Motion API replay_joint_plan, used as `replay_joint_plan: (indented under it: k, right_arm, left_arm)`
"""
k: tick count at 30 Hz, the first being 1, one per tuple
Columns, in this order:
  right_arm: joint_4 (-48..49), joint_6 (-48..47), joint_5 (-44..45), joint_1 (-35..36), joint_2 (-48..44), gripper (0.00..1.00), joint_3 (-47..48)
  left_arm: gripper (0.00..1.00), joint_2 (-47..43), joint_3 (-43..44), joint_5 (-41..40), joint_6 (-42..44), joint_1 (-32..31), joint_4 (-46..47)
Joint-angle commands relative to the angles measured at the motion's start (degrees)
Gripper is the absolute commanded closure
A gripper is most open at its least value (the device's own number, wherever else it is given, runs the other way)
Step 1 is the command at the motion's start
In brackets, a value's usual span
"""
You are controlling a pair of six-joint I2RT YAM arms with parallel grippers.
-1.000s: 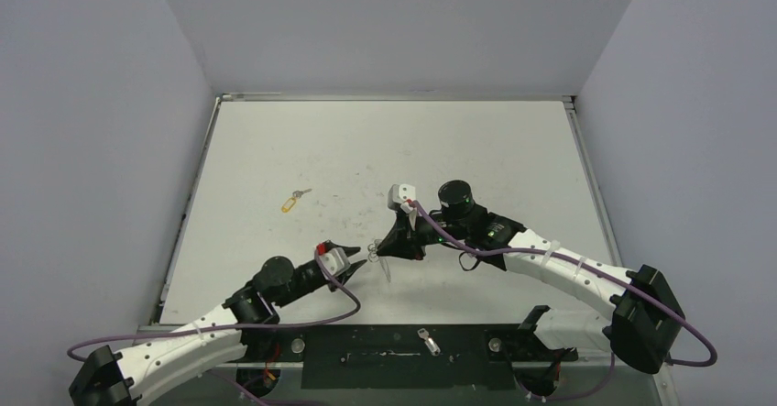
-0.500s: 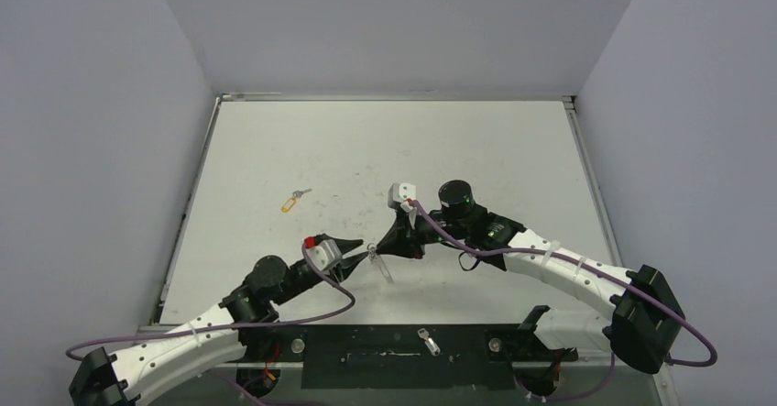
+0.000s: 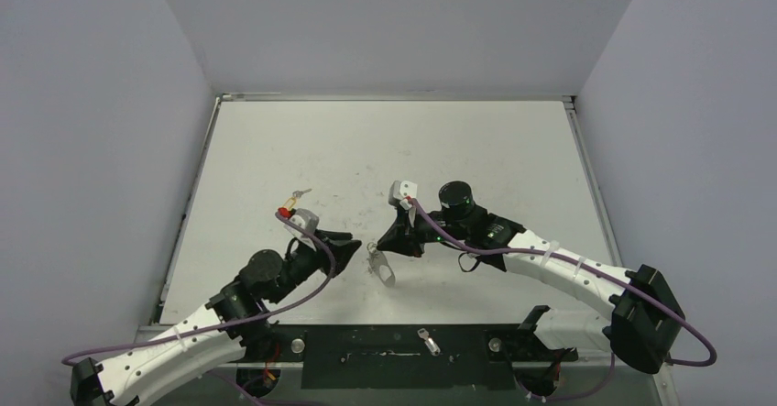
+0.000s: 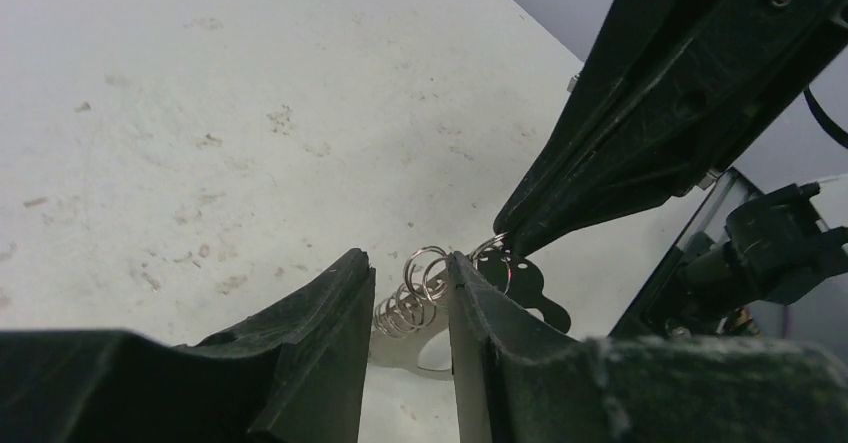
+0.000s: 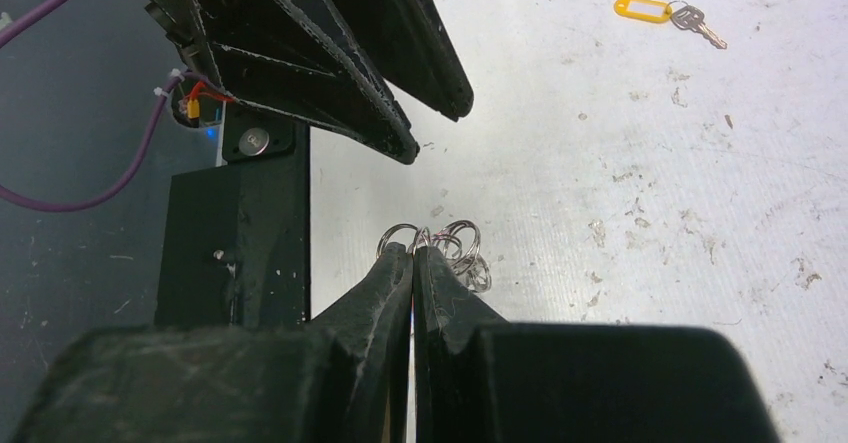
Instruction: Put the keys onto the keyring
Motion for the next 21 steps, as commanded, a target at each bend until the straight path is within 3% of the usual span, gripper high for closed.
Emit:
replay_joint_plan:
  k: [1,8,21]
  right_arm:
    - [4.65,0.23,0.77,0.32,-1.68,1.0,0.15]
    - [4.87,1.69,1.23,0.42,-1.69,1.0,0.07]
    - [5.0,2.51,1.41,0.38,-1.79,1.0,0.07]
  left_arm:
    - [0.69,0.37,2.27,-2.55,-17.86,-0.14,-4.33]
    - [0.71,2.08,0.22,2.23,-29.15,-0.15,1.1]
    - [0.72,3.99,-3.04,3.86,-33.34,-0.18,8.39]
